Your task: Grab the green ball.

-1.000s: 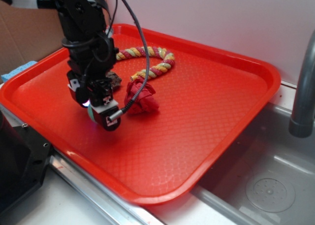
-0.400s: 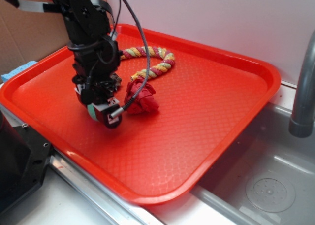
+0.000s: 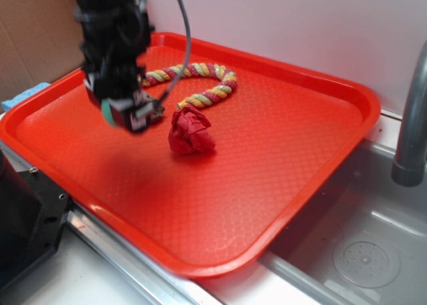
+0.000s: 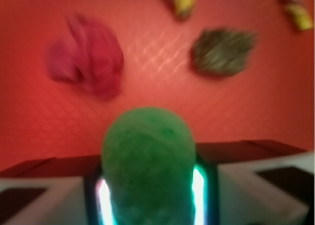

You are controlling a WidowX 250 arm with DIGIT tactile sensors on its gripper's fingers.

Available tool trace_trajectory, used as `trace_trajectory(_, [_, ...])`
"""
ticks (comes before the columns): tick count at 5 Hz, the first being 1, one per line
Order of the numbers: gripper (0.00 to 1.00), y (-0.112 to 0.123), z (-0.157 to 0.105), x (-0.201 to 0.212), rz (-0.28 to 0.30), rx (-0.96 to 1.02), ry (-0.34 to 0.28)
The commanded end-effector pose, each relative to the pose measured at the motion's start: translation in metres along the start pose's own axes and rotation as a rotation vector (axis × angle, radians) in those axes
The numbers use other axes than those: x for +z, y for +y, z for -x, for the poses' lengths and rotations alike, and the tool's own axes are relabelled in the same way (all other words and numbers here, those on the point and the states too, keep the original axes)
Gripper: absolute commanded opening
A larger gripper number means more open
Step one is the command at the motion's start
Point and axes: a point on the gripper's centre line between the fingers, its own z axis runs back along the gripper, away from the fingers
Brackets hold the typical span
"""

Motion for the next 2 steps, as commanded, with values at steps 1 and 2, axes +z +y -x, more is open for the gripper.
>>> trace_trajectory(1, [0.0,0.014,0.005,0.09,0.104,0.099,-0.115])
trace_trajectory(2, [0.0,0.018,0.003,0.103,0.059,0.15,-0.123])
